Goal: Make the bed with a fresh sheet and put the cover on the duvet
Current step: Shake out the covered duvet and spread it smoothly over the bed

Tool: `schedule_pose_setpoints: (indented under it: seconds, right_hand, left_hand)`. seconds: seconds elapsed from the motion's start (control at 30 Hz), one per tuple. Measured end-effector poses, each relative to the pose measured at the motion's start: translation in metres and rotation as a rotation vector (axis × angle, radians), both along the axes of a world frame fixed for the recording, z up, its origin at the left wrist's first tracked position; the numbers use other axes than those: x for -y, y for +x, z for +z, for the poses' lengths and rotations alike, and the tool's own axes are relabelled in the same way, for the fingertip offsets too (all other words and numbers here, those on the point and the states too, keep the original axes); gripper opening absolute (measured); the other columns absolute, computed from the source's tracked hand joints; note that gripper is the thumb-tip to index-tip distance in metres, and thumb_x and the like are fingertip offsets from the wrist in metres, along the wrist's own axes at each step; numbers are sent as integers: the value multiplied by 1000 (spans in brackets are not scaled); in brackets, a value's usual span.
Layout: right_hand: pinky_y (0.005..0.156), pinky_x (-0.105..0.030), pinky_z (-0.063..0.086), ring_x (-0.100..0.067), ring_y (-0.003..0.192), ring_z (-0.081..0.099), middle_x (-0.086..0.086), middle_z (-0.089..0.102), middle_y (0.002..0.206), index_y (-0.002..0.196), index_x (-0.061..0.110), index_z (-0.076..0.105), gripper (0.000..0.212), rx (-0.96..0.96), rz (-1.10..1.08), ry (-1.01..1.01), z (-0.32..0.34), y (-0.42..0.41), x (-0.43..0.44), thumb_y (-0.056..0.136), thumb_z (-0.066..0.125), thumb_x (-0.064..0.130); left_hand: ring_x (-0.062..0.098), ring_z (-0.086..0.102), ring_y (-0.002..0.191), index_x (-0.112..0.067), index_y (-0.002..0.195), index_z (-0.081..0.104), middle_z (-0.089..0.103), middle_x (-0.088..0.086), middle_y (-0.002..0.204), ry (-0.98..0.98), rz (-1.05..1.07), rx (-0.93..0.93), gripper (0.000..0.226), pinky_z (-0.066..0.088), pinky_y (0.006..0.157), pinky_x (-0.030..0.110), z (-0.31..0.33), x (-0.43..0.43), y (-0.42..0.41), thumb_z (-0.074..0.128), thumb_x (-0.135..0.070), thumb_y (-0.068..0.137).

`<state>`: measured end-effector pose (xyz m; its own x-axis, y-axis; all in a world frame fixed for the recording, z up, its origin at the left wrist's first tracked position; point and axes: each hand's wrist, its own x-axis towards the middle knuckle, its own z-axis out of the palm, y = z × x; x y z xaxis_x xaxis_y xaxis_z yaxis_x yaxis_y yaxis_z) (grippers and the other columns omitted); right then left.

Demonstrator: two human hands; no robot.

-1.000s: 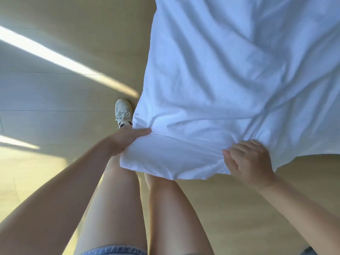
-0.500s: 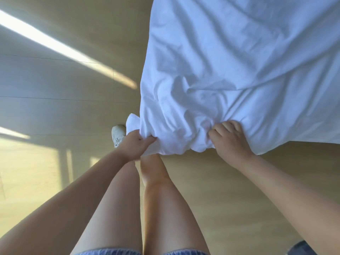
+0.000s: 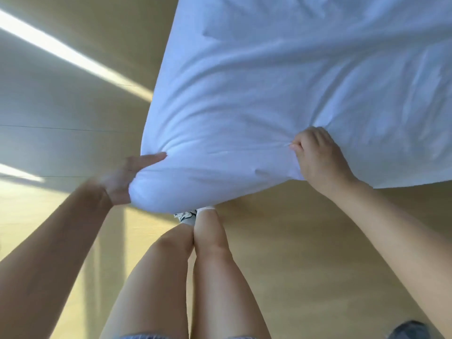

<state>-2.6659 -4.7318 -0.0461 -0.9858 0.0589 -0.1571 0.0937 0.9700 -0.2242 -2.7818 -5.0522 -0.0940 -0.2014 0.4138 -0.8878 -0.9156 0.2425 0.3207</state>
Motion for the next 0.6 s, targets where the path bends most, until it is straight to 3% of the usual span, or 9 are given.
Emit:
schedule_pose_setpoints:
  seconds: [0.07,0.1,0.2,0.3,0.4,0.47,0.5,0.53,0.6]
  right_hand:
    - [57,-41,48,-41,68,58,-26,55,73,74,-7,54,10,64,64,62,-5,-5,9,76,64,-8]
    - [58,-43,49,-42,71,58,-27,55,75,77,-7,55,11,138,60,87,-10,-7,12,75,65,-11]
    - [65,-38,39,-40,89,56,-24,57,97,95,-2,53,10,381,-125,57,-30,2,12,86,57,1]
    - [67,-34,37,-34,91,58,-15,60,90,91,0,56,34,372,-784,-108,-48,20,18,90,55,35]
    - [75,-42,50,-28,97,57,-6,55,97,107,5,53,62,401,-1636,-725,-60,21,31,81,58,61]
    - [77,-42,52,-25,103,58,-10,56,113,114,14,52,52,274,-1824,-1133,-69,15,36,84,59,56]
    - [74,-38,53,-23,98,60,-12,60,113,106,16,56,36,127,-1849,-1218,-75,10,36,88,59,48]
    - [69,-34,53,-22,86,60,-14,63,106,94,18,58,21,-11,-1871,-1211,-79,4,37,91,59,39]
    - [59,-30,48,-23,68,54,-12,60,86,73,17,54,22,-154,-1905,-1054,-85,-6,40,92,56,27]
  left_hand:
    - [7,67,51,-11,50,73,73,3,69,-63,-10,14,51,49,41,18,-4,7,4,46,-8,93]
    - [5,65,48,-5,54,74,73,8,79,-110,-49,1,53,49,42,16,-3,4,4,39,2,94]
    - [8,66,62,12,112,61,59,18,117,-212,-181,-163,27,53,66,19,-9,-12,-3,46,9,90]
    - [29,64,88,6,106,65,65,24,108,-265,-202,-181,25,48,87,40,-21,-22,-9,64,-4,83]
    - [33,64,95,-4,91,70,68,24,102,-309,-231,-235,12,48,91,47,-26,-27,-3,66,-1,80]
    - [34,65,95,-8,84,71,68,23,100,-322,-220,-242,10,47,92,49,-28,-28,1,67,0,80]
    - [34,65,94,-8,81,71,69,22,98,-334,-210,-237,7,48,92,50,-27,-29,2,68,-2,79]
    - [34,66,93,-9,78,70,69,21,95,-350,-202,-230,5,48,91,50,-26,-31,2,69,-4,78]
    - [32,66,88,-9,77,69,69,17,89,-373,-201,-234,4,49,88,47,-25,-35,1,70,-5,79]
